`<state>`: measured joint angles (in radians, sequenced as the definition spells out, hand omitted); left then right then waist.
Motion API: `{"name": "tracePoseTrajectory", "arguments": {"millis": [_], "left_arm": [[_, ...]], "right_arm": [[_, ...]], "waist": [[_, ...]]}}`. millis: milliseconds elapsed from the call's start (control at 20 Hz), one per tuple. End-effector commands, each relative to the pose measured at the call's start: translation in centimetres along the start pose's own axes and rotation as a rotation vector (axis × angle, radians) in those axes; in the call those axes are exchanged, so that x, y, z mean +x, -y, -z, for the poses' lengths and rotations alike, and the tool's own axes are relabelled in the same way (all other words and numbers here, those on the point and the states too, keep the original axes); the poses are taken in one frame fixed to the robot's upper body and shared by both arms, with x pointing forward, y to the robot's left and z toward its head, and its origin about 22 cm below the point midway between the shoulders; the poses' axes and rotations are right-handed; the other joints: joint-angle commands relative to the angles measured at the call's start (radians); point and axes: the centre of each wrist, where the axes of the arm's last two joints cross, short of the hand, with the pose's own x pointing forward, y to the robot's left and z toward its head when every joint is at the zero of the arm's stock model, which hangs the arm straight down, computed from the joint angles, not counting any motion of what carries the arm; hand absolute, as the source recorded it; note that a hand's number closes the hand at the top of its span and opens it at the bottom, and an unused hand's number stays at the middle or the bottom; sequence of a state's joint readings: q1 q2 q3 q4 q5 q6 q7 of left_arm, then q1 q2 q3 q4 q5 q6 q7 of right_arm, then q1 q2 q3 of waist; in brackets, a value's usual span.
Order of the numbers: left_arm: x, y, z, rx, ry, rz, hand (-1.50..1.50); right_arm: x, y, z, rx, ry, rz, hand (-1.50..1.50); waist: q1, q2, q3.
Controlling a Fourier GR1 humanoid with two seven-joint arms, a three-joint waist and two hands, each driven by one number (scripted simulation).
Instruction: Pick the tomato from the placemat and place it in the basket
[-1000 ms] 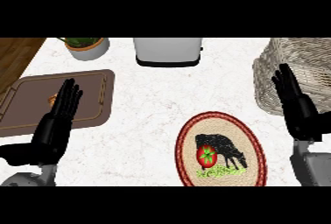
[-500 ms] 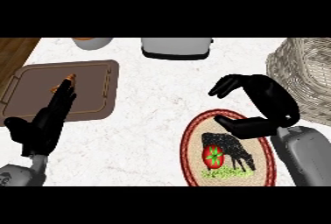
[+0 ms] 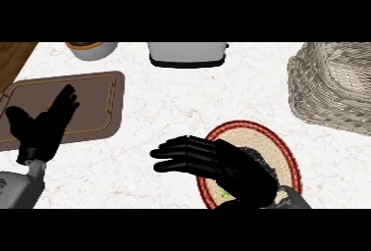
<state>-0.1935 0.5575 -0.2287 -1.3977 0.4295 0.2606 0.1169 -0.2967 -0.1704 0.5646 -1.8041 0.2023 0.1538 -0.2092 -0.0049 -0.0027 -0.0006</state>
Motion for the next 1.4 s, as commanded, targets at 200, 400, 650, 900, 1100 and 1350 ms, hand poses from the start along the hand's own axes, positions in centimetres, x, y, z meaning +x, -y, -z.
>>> {"name": "tracePoseTrajectory", "arguments": {"millis": [200, 400, 650, 900, 1100, 1350], "left_arm": [[-0.9, -0.1, 0.4, 0.025, -0.021, 0.01, 0.0], [-0.4, -0.5, 0.4, 0.009, -0.025, 0.004, 0.0], [1.9, -1.1, 1.5, -0.005, -0.013, 0.008, 0.0], [0.0, 0.0, 0.3, 0.007, -0.013, -0.005, 0.0], [-0.3, 0.8, 0.3, -0.013, -0.011, -0.004, 0.0], [-0.5, -1.1, 0.4, -0.003, -0.012, -0.008, 0.0]], "right_arm": [[5.1, 4.6, 1.5, 0.155, -0.34, -0.399, -1.5], [7.5, 8.5, 3.2, 0.089, -0.521, -0.695, -1.5], [10.2, 12.3, 5.6, 0.184, -0.654, -0.683, -1.5], [10.1, 13.3, 4.0, 0.437, -0.738, -0.581, -1.5], [12.3, 16.8, 3.1, 0.436, -0.725, -0.534, -1.5], [11.5, 18.7, -0.7, 0.378, -0.691, -0.4, -1.5]], "waist": [[-0.027, -0.009, -0.004], [-0.02, -0.014, -0.005], [-0.001, -0.002, -0.002], [-0.006, -0.004, -0.001], [-0.008, -0.003, 0.0], [-0.001, 0.001, 0.001]]}}
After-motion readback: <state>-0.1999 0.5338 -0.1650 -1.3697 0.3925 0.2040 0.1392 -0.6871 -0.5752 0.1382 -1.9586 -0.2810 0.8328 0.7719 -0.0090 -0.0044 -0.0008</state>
